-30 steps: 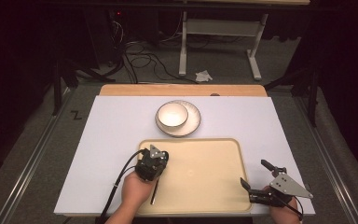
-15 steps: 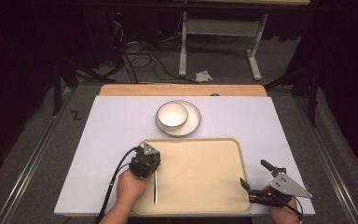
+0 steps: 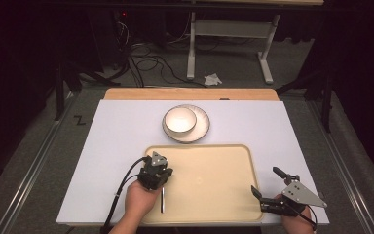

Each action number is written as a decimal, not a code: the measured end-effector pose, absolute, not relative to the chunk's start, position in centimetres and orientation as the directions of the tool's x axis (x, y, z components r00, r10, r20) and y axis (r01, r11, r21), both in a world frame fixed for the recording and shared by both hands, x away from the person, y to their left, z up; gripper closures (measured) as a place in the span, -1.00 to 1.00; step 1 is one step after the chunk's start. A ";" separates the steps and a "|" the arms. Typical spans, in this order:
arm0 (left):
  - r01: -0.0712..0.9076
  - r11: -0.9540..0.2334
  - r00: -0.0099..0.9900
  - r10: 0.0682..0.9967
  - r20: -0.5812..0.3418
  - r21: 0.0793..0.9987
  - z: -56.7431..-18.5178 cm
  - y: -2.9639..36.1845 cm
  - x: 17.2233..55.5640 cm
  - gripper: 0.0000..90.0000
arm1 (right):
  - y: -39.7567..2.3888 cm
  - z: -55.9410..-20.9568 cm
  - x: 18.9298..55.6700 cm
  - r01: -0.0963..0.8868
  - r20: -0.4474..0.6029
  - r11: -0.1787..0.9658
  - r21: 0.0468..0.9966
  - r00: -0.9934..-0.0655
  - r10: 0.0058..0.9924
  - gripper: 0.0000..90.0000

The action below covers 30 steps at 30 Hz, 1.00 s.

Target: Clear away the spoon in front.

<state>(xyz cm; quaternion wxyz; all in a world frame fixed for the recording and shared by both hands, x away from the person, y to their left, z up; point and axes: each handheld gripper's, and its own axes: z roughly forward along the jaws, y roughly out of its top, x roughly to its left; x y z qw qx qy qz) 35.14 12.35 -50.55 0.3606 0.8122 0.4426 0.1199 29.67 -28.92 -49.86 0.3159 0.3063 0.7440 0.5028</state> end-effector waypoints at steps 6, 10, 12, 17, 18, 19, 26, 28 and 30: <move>0.604 -0.318 0.581 0.804 -0.130 0.730 -50.1 13.6 34.4 0.46 | -28.9 -49.8 29.6 0.138 -0.162 0.305 0.942 -0.611 0.775 -0.89; 0.566 -0.304 0.571 0.815 -0.099 0.766 -49.7 15.3 33.6 0.18 | -28.9 -49.8 29.7 0.133 -0.169 0.312 0.941 -0.614 0.771 -0.89; 0.553 -0.280 0.554 0.827 -0.095 0.785 -49.5 16.2 33.2 -0.09 | -28.9 -49.9 29.7 0.138 -0.167 0.313 0.940 -0.613 0.772 -0.89; 0.530 -0.246 0.543 0.833 -0.102 0.812 -48.8 18.2 32.4 -0.33 | -28.9 -49.8 29.7 0.133 -0.171 0.313 0.940 -0.612 0.772 -0.89; 0.526 -0.243 0.541 0.835 -0.101 0.815 -48.7 18.7 32.2 -0.37 | -28.9 -49.8 29.7 0.133 -0.171 0.313 0.941 -0.611 0.773 -0.89; 0.526 -0.238 0.538 0.837 -0.102 0.817 -48.6 19.1 32.1 -0.48 | -28.9 -49.8 29.6 0.136 -0.167 0.310 0.941 -0.610 0.775 -0.89; 0.506 -0.229 0.508 0.858 -0.073 0.832 -48.1 22.2 30.4 -0.77 | -29.0 -49.9 29.6 0.145 -0.160 0.306 0.941 -0.606 0.779 -0.89; 0.514 -0.204 0.489 0.867 -0.090 0.833 -48.5 23.4 29.6 -0.79 | -29.0 -49.9 29.6 0.147 -0.158 0.304 0.941 -0.605 0.780 -0.89; 0.521 -0.160 0.477 0.869 -0.131 0.838 -49.1 24.7 28.3 -0.79 | -29.0 -50.0 29.6 0.153 -0.160 0.309 0.939 -0.600 0.784 -0.89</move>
